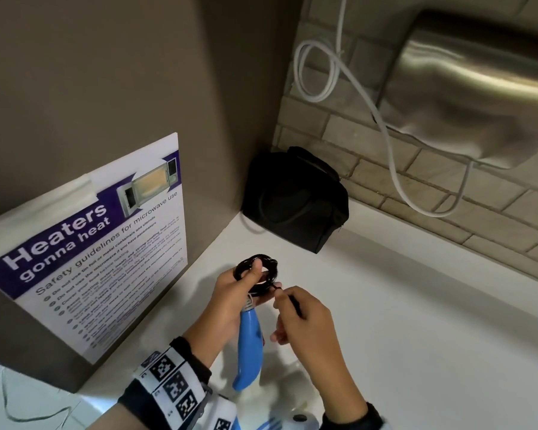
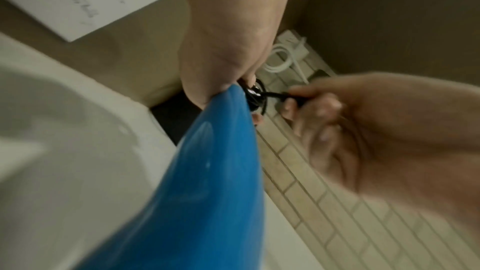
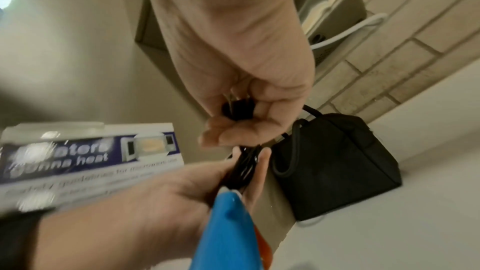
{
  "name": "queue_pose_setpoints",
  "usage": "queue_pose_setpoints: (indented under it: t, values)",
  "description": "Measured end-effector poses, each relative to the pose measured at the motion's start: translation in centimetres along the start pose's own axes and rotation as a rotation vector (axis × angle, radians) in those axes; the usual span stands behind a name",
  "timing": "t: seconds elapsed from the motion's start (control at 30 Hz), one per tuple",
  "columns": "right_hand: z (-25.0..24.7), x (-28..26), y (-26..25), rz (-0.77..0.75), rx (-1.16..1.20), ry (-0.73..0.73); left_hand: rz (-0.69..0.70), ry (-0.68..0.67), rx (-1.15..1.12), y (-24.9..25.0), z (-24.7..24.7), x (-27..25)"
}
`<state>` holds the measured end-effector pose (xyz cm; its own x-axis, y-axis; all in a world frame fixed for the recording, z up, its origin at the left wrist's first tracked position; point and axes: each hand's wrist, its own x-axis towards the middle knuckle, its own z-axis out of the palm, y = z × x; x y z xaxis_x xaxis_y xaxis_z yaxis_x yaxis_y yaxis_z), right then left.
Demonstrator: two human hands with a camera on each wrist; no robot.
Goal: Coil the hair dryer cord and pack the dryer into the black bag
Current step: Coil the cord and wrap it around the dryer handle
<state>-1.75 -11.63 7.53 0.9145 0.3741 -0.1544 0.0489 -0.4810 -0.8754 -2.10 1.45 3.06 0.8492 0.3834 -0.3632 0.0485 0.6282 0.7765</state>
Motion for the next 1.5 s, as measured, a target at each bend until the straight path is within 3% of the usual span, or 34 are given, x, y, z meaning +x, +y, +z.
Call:
queue_pose_setpoints:
  t: [0.17, 0.33, 0.53, 0.63, 0.73, 0.9, 1.03, 1.2, 1.37, 1.4, 1.5]
  values:
    - [-2.3, -0.4, 0.0, 0.254, 0.585, -0.034, -0.057, -0.091, -0.075, 0.2, -0.9, 0.3]
    - [-3.4, -0.2, 0.5, 0.345, 0.827, -0.028, -0.062, -0.203, 0.008, 0.3, -1.0, 0.2]
    - [-4.2, -0.3, 0.1, 0.169, 0.614, -0.104, -0.09, -0.457, 0.44, 3.0, -1.8, 0.5]
    - [-3.9, -0.7, -0.7, 0.089, 0.482, -0.142, -0.007, -0.452, 0.59, 4.1, -0.9, 0.1]
    - [-3.1, -0.9, -1.1, 0.079, 0.355, -0.136, 0.051, -0.365, 0.491, 3.4, 0.3, -0.3]
    - [-1.5, -1.2, -1.4, 0.012, 0.165, -0.116, 0.036, -0.045, 0.357, 1.9, 2.3, -1.1]
    - [-0.4, -2.3, -1.1, -0.08, 0.05, -0.053, 0.003, 0.046, 0.165, 1.9, 2.7, -1.5]
    - [-0.2, -3.4, -0.4, -0.077, 0.03, -0.071, -0.026, 0.044, 0.035, 1.7, 2.8, -1.6]
    - [-1.7, -2.5, 0.2, 0.022, 0.076, -0.125, -0.098, -0.325, 0.153, 2.4, 1.0, -1.1]
    - [-2.0, -2.4, 0.2, 0.02, 0.083, -0.118, -0.097, -0.348, 0.163, 2.4, 0.8, -1.1]
    - [-2.1, -2.5, 0.0, -0.006, 0.097, -0.112, -0.005, -0.216, 0.209, 1.8, 1.1, -1.5]
